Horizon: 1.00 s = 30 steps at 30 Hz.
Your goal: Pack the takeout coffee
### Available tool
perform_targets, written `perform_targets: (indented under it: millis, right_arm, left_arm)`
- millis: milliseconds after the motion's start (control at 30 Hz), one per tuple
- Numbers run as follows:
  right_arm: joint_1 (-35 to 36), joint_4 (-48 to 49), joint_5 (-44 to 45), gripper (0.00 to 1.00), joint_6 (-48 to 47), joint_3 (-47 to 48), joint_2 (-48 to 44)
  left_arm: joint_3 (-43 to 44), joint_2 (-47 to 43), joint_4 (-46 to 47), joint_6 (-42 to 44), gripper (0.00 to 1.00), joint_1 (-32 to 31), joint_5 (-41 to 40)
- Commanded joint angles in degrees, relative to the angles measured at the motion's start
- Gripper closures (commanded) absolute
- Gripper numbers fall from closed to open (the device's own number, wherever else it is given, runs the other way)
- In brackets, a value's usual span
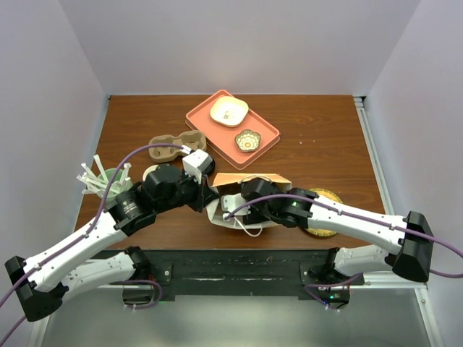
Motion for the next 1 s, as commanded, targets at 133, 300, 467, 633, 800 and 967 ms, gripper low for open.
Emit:
perform_targets:
  millis: [133, 300, 467, 633, 800, 967]
  right_arm:
    - [-0.46, 1.46, -3.80, 0.72, -0.59, 6.06, -0.93]
    - [-0.46, -0.99, -8.27, 0.72, 0.02, 8.00, -1.10]
    - [-0.55, -5.48, -14.16, 0.72, 0.28, 8.27, -0.84]
    - [-0.46, -6.89, -14.27, 0.73, -0.24, 7.47, 0.83]
    - [-0.46, 0.20, -7.78, 0.76, -1.64, 3.79, 1.88]
    - [-0.55, 6.19, -3.72, 0.75, -3.31, 1.41, 2.58]
  left_arm:
    - [2.98, 0.74, 1.25, 0.31, 1.00, -0.32, 1.19]
    - [2.81, 0.65, 1.96, 0.57, 1.00, -0.32, 1.63]
    - [2.46, 0.65, 2.48, 0.92, 1.00, -0.32, 2.16]
    - [2.98, 0.65, 2.31, 0.57, 1.00, -0.32, 2.78]
    - [3.16, 0.74, 2.22, -0.31, 1.00, -0.32, 3.48]
    - [2.72, 0.39, 2.13, -0.93, 1.00, -0.32, 4.18]
